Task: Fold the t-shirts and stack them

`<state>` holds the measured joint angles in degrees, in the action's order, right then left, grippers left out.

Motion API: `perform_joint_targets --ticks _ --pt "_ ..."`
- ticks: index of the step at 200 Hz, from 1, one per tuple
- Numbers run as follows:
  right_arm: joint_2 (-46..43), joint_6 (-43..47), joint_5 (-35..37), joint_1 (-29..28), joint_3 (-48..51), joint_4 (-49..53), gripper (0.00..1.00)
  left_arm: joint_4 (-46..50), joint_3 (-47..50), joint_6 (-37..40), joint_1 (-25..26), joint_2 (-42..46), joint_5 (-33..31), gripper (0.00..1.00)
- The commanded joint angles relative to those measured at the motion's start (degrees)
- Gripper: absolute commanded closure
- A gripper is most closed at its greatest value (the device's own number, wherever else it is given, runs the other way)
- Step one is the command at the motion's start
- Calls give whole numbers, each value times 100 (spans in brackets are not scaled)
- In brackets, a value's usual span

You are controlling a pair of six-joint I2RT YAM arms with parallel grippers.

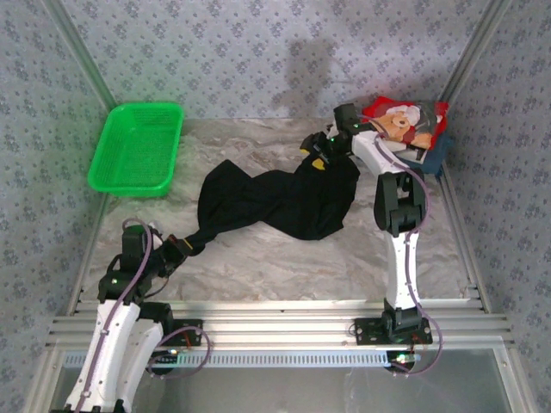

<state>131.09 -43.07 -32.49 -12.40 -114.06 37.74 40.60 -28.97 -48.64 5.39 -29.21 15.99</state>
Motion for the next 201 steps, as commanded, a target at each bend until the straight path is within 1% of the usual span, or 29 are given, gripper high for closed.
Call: perform_joint_targets --ticks 1,39,79,95,112,125,147,159,170,185,201 --pt "317 61 -126 -98 -341 404 35 45 -231 160 33 -23 -52 100" --pt "823 1049 640 -347 -1283 1391 35 95 -245 199 33 -23 -39 100" --pt "1028 1368 1174 -560 -1633 1873 37 137 -250 225 33 -15 -26 100" --pt "1131 1491 1353 -652 -1813 2109 38 116 -244 225 33 -23 -24 100" --pt "1169 1588 1535 -717 -1919 2237 42 116 -242 224 28 -32 -17 100" --pt "1193 1611 1647 -743 -1964 2311 53 108 -224 225 31 -37 -11 100" --pt "1243 1676 1858 -756 -2032 2457 77 115 -197 227 33 -32 -8 100" --pt "1237 1702 1901 -773 -2053 2478 84 137 -199 235 33 -31 0 100" --pt "1214 1731 1979 -791 -2099 2489 94 149 -197 247 33 -29 -7 100" --pt "1090 1775 2036 -831 -2078 2382 100 171 -211 258 33 -16 -18 100" --pt "904 1801 2024 -865 -1994 2241 100 189 -232 285 33 -12 -17 100"
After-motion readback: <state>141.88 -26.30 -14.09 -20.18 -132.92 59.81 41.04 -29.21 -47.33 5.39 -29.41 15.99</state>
